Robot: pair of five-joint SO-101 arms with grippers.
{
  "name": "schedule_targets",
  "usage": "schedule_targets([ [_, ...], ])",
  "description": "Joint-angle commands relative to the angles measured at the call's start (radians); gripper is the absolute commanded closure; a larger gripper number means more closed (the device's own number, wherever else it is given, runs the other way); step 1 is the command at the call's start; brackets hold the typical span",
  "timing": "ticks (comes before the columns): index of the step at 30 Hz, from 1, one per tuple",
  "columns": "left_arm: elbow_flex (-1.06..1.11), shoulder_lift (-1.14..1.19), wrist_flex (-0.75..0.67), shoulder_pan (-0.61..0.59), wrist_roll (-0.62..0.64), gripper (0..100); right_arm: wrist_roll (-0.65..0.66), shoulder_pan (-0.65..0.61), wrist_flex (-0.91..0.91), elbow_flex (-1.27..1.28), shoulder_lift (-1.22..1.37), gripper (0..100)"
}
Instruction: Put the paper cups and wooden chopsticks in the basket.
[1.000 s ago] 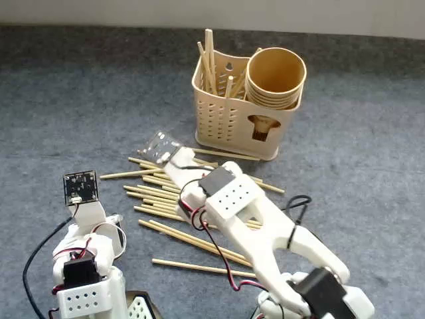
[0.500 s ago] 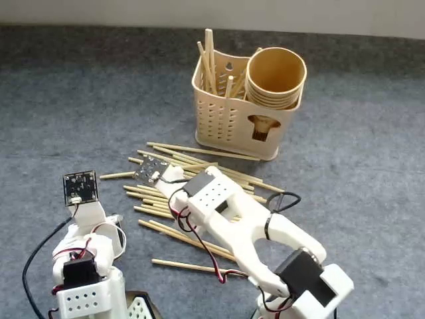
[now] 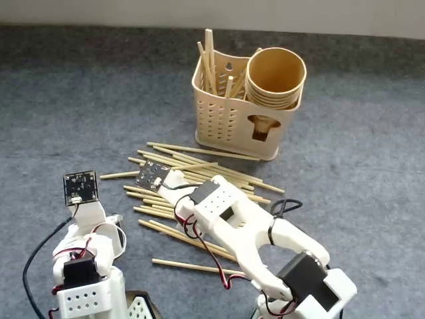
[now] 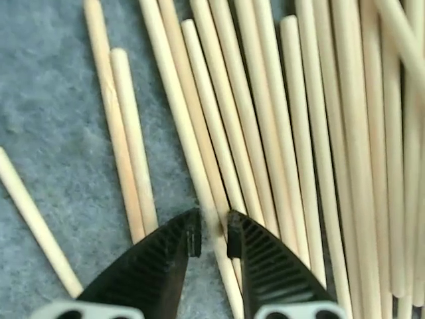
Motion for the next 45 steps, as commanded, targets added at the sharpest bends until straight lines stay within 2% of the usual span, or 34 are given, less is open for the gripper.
schedule_targets([
  [1, 0.021, 0.002, 0.003, -0.005, -0.002, 87, 0.017, -0.012, -0.016, 0.012, 0.002, 93.0],
  [10, 0.021, 0.002, 0.003, -0.005, -0.002, 87, 0.023, -0.007, 0.019, 0.019, 0.002, 93.0],
  [14, 0.021, 0.002, 0.003, -0.005, -0.002, 87, 0.114, -0.007, 0.104, 0.012, 0.002, 93.0],
  [17, 0.021, 0.002, 0.003, -0.005, -0.002, 87, 0.121, -0.007, 0.11, 0.012, 0.002, 93.3],
  [21, 0.021, 0.002, 0.003, -0.005, -0.002, 87, 0.123, -0.004, 0.111, 0.01, 0.001, 99.8],
  [27, 0.021, 0.002, 0.003, -0.005, -0.002, 87, 0.121, 0.059, 0.154, 0.005, -0.012, 99.2],
  [33, 0.021, 0.002, 0.003, -0.005, -0.002, 87, 0.114, 0.104, 0.325, -0.179, -0.013, 99.3],
  [37, 0.021, 0.002, 0.003, -0.005, -0.002, 87, 0.068, 0.139, 0.338, -0.231, -0.016, 99.3],
  [45, 0.021, 0.002, 0.003, -0.005, -0.002, 87, 0.057, 0.147, 0.312, -0.137, -0.321, 99.3],
])
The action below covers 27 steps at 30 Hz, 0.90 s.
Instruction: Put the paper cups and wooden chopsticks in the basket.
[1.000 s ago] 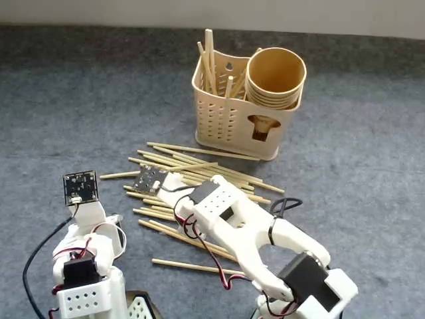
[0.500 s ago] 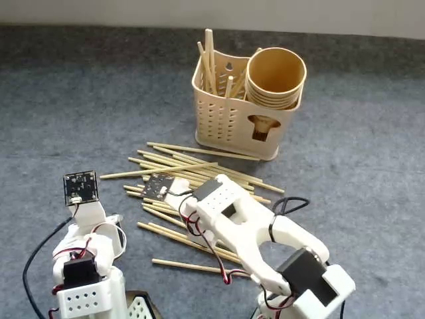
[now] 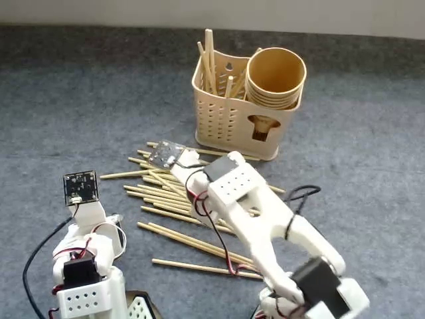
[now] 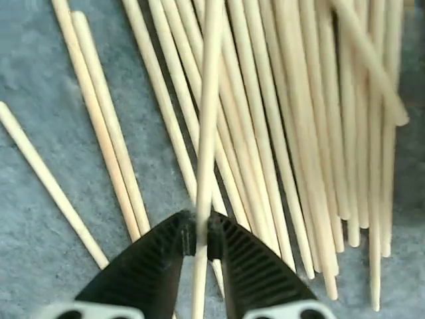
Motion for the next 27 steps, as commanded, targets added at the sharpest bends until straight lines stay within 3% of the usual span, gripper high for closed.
schedule_targets([
  [1, 0.021, 0.002, 0.003, -0.005, -0.002, 87, -0.026, 0.016, -0.036, 0.056, -0.22, 99.3],
  [13, 0.021, 0.002, 0.003, -0.005, -0.002, 87, -0.14, 0.016, -0.289, 0.297, -0.717, 99.3],
  [21, 0.021, 0.002, 0.003, -0.005, -0.002, 87, -0.146, 0.016, -0.478, 0.329, -0.773, 99.3],
  [27, 0.021, 0.002, 0.003, -0.005, -0.002, 87, -0.146, 0.016, -0.766, 0.326, -0.763, 99.3],
])
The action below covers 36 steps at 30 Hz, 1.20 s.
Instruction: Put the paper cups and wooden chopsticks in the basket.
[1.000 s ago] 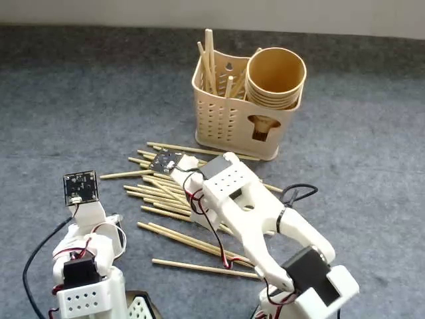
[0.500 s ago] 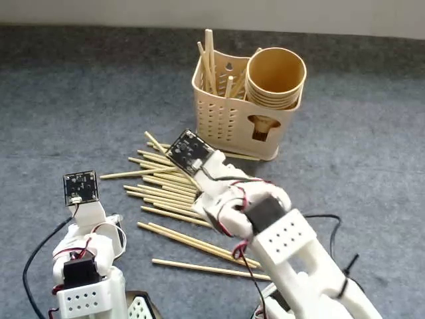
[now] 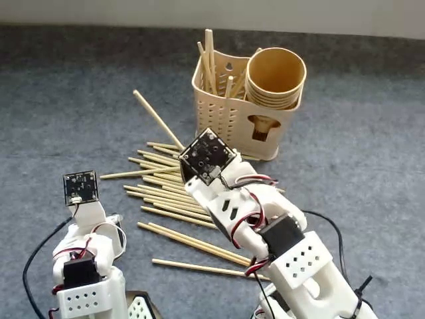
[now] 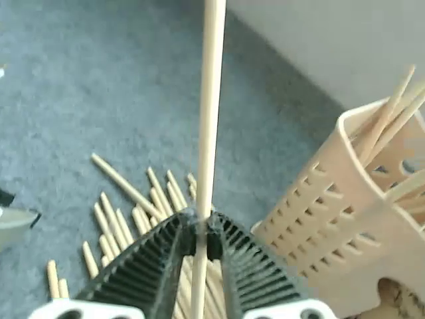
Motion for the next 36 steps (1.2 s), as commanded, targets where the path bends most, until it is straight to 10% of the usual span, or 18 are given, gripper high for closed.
schedule_targets([
  [1, 0.021, 0.002, 0.003, -0.005, -0.002, 87, -0.011, 0.013, -0.213, -0.012, -0.018, 99.3],
  [13, 0.021, 0.002, 0.003, -0.005, -0.002, 87, -0.009, 0.159, -0.682, -0.016, -0.015, 99.3],
  [36, 0.021, 0.002, 0.003, -0.005, -0.002, 87, -0.011, 0.309, -0.912, -0.199, 0.516, 99.3],
])
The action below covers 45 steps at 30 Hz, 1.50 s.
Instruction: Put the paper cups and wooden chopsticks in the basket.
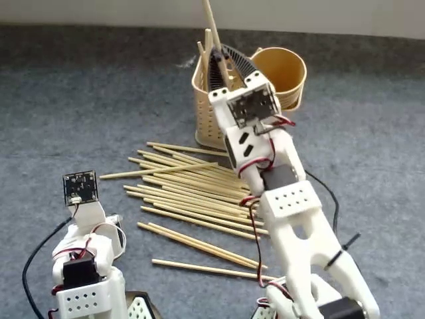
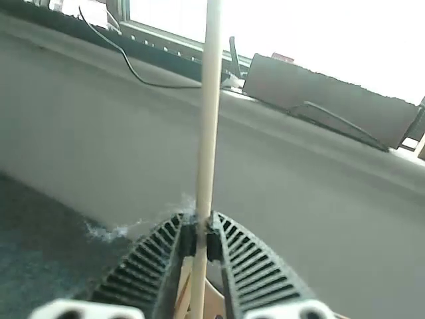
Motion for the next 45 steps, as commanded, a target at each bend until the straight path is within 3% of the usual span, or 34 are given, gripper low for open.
schedule_targets([
  [1, 0.021, 0.002, 0.003, -0.005, -0.002, 87, -0.011, 0.018, -0.022, -0.062, 0.048, 99.3],
  [8, 0.021, 0.002, 0.003, -0.005, -0.002, 87, -0.011, 0.016, 0.016, -0.065, 0.087, 94.7],
  [11, 0.021, 0.002, 0.003, -0.005, -0.002, 87, -0.08, 0.013, 0.14, -0.101, 0.056, 89.2],
  [15, 0.021, 0.002, 0.003, -0.005, -0.002, 87, -0.189, 0.019, 0.371, -0.206, 0.001, 88.9],
  [22, 0.021, 0.002, 0.003, -0.005, -0.002, 87, -0.192, -0.027, 0.762, -0.331, -0.13, 88.9],
  [34, 0.021, 0.002, 0.003, -0.005, -0.002, 87, -0.187, -0.157, 1.202, -0.338, -0.234, 91.7],
  [45, 0.021, 0.002, 0.003, -0.005, -0.002, 87, -0.15, -0.283, 1.271, -0.122, -0.232, 91.7],
])
